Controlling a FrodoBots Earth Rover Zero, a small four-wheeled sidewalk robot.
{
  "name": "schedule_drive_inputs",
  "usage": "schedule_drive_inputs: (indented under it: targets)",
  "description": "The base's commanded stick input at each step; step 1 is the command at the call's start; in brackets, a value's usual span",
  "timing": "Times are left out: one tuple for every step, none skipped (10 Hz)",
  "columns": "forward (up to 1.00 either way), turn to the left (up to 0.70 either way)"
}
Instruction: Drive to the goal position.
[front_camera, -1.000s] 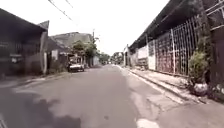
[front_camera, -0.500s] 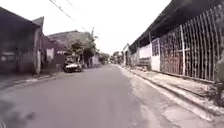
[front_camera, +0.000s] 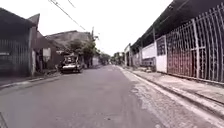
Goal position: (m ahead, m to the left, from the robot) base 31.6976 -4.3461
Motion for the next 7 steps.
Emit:
schedule_drive_inputs:
  targets:
    - [1.00,0.00]
    - [1.00,0.00]
    - [1.00,0.00]
    - [1.00,0.00]
    - [1.00,0.00]
    - [1.00,0.00]
    - [1.00,0.00]
